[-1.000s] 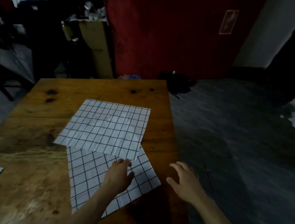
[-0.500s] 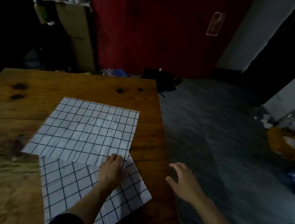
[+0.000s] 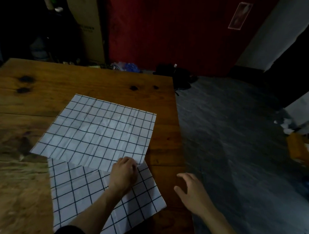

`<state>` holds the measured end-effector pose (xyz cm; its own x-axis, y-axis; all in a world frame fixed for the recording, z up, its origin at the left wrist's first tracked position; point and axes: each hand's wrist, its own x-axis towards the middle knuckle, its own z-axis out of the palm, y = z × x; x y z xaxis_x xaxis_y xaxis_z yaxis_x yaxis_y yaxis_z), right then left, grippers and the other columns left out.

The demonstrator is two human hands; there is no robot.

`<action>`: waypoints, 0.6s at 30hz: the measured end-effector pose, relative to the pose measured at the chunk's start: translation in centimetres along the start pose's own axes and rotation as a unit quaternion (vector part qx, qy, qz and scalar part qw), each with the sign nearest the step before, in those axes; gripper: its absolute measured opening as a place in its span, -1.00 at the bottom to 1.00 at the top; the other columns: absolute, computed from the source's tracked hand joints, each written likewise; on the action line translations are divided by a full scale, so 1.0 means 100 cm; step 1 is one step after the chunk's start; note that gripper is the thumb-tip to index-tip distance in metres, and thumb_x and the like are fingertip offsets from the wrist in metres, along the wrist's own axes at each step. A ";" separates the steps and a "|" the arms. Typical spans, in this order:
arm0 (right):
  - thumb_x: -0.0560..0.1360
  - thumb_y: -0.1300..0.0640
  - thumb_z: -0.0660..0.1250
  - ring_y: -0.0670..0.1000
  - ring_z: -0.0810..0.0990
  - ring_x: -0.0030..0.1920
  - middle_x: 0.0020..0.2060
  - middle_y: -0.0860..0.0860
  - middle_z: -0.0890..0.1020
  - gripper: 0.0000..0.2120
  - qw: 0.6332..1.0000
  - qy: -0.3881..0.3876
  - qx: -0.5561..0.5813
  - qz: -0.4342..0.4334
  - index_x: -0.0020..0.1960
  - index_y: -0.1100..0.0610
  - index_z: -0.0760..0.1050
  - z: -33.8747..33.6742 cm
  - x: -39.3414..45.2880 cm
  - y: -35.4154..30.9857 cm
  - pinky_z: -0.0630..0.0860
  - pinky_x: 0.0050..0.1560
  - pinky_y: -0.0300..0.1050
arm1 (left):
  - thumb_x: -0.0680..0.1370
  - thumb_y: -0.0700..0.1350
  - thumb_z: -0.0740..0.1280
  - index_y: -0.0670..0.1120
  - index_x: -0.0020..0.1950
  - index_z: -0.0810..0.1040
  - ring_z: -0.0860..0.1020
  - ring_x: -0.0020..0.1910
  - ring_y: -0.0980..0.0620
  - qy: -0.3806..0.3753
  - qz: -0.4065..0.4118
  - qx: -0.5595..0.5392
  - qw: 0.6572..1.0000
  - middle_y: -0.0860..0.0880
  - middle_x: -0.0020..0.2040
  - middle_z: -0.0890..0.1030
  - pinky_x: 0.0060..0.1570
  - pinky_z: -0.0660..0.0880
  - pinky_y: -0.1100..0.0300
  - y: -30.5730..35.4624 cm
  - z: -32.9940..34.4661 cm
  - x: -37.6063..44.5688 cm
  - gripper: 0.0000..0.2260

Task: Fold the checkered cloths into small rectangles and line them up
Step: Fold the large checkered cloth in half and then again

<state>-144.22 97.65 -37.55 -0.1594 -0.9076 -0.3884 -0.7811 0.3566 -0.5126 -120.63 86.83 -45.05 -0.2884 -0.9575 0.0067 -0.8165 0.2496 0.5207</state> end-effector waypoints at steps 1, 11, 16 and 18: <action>0.57 -0.06 0.28 -0.10 0.34 0.35 0.40 -0.10 0.32 -0.54 1.000 0.006 0.005 -0.007 0.44 -0.07 0.30 0.000 0.000 -0.002 0.36 0.33 -0.15 | 0.56 -0.05 0.25 0.05 -0.07 0.52 0.46 -0.03 0.12 -0.004 0.016 -0.018 1.000 0.09 0.01 0.59 -0.01 0.49 0.14 0.002 -0.003 -0.003 -0.93; 0.49 0.02 0.39 -0.14 0.17 0.45 0.44 -0.18 0.22 -0.40 0.980 0.056 -0.036 -0.186 0.46 -0.14 0.24 0.016 -0.009 -0.029 0.18 0.44 -0.18 | 0.49 -0.04 0.29 -0.02 -0.06 0.55 0.58 -0.01 0.20 -0.079 0.079 -0.163 0.980 0.12 -0.01 0.66 0.01 0.55 0.16 0.048 -0.046 -0.067 -0.90; 0.45 0.06 0.43 -0.11 0.18 0.44 0.39 -0.16 0.33 -0.45 0.961 0.037 -0.085 -0.262 0.39 -0.13 0.35 0.029 -0.015 -0.021 0.06 0.45 -0.17 | 0.55 -0.08 0.34 0.04 -0.15 0.52 0.60 -0.11 0.14 -0.088 0.071 -0.209 0.971 0.09 -0.10 0.66 -0.12 0.57 0.13 0.073 -0.074 -0.103 -0.92; 0.47 0.04 0.41 -0.14 0.24 0.39 0.32 -0.19 0.39 -0.52 0.956 0.039 -0.081 -0.278 0.35 -0.12 0.39 0.031 -0.021 -0.015 0.08 0.42 -0.21 | 0.56 -0.10 0.33 0.02 -0.15 0.52 0.61 -0.07 0.12 -0.081 0.060 -0.225 0.969 0.10 -0.07 0.66 -0.08 0.58 0.12 0.079 -0.083 -0.118 -0.91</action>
<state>-140.83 99.71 -38.34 0.2691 -0.9627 -0.0289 -0.8406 -0.2201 -0.4950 -119.51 98.89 -33.97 -0.4722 -0.8812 -0.0238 -0.4814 0.2351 0.8444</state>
